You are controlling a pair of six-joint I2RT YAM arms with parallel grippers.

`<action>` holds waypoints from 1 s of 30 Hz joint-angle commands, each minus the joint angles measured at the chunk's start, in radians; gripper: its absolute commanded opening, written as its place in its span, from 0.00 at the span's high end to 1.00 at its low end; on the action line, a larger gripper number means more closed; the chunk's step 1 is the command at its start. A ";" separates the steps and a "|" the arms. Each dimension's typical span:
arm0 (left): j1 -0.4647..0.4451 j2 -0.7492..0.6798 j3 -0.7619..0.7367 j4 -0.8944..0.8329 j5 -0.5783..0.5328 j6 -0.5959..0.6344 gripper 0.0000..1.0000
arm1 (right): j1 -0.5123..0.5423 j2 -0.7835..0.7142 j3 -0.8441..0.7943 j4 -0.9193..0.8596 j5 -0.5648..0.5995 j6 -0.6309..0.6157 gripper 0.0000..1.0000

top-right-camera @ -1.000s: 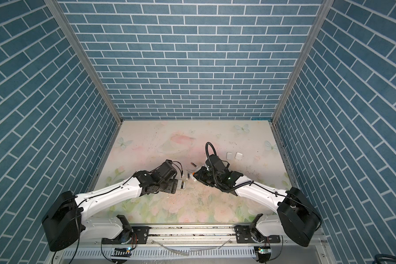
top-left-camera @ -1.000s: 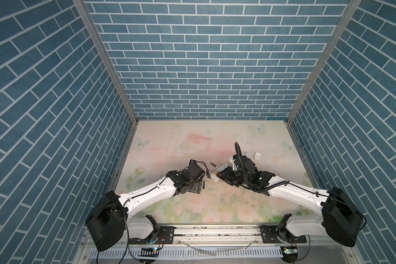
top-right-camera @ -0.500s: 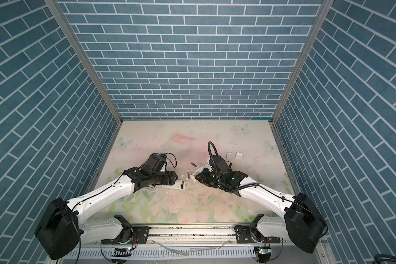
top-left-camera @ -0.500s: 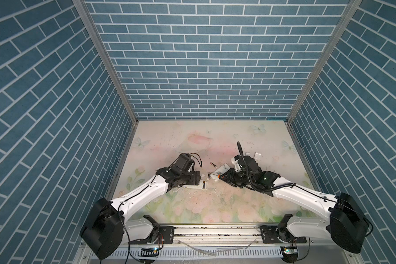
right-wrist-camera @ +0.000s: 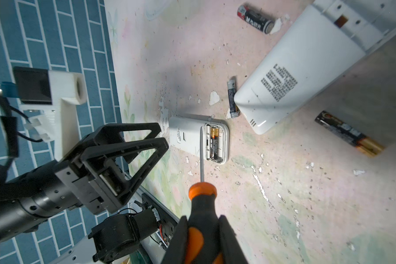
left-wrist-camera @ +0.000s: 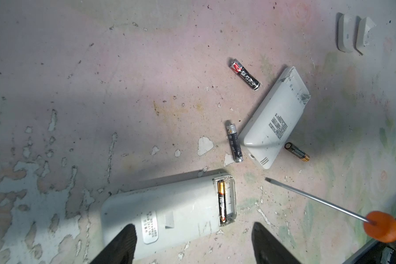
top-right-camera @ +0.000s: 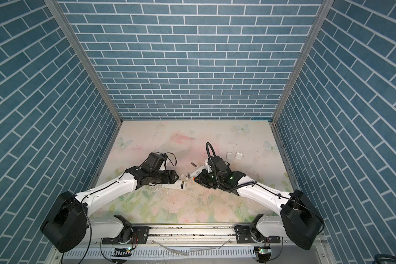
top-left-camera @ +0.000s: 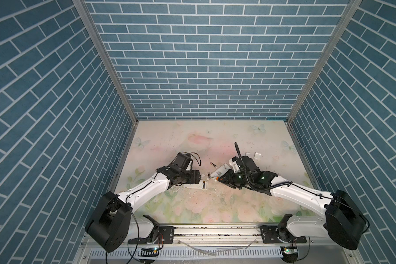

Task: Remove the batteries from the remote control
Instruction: 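Rotate the remote with the left gripper while the right gripper repositions the screwdriver, then insert the screwdriver tip beside the gold battery with the right gripper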

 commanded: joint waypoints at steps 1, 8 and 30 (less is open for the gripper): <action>0.008 -0.034 -0.041 -0.040 -0.025 0.008 0.19 | -0.003 0.023 -0.009 0.020 -0.043 -0.045 1.00; 0.020 -0.056 -0.101 -0.017 -0.026 -0.023 0.19 | -0.001 0.054 -0.008 0.014 -0.061 -0.071 1.00; 0.054 -0.056 -0.166 0.050 -0.025 -0.017 0.19 | 0.035 0.118 -0.032 0.089 -0.064 -0.031 1.00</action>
